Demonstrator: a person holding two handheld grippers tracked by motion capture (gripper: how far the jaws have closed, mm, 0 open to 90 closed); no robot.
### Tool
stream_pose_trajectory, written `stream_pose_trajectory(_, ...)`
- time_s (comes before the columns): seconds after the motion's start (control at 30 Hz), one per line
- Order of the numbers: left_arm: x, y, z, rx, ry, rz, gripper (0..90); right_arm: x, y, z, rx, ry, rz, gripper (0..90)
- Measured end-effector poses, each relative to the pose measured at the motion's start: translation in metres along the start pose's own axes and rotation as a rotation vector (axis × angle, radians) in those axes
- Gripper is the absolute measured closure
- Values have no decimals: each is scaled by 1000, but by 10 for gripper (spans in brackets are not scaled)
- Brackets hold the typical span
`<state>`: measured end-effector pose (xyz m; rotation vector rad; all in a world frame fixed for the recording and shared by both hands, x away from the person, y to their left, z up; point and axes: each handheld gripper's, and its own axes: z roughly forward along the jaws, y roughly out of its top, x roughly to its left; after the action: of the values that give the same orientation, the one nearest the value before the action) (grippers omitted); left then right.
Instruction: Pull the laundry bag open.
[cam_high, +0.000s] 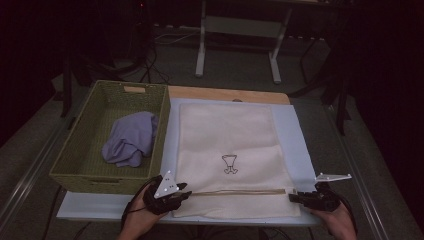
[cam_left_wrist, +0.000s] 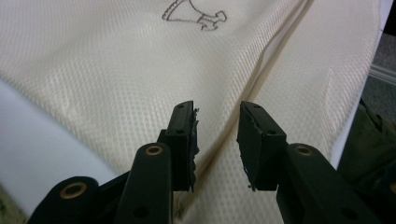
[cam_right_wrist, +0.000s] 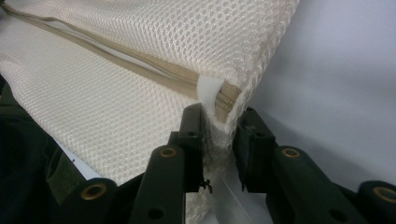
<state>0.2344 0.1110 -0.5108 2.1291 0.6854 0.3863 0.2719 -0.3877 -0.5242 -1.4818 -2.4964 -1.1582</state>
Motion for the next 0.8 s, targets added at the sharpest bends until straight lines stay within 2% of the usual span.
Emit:
stream_pose_trajectory(0.37, -1, 8, 11, -25, -19, -16, 672, 1, 3, -6, -29, -42, -5, 637)
stream_pose_trajectory(0.53, 0, 9, 14, -38, -30, -32, 671, 3, 9, -10, -45, -69, -23, 595)
stream_pose_trajectory(0.67, -2, 7, 15, -34, -33, -28, 666, 3, 17, -13, -64, -84, -30, 579)
stream_pose_trajectory(0.8, -2, 6, 16, -35, -43, -31, 661, 7, 28, -14, -66, -99, -59, 566)
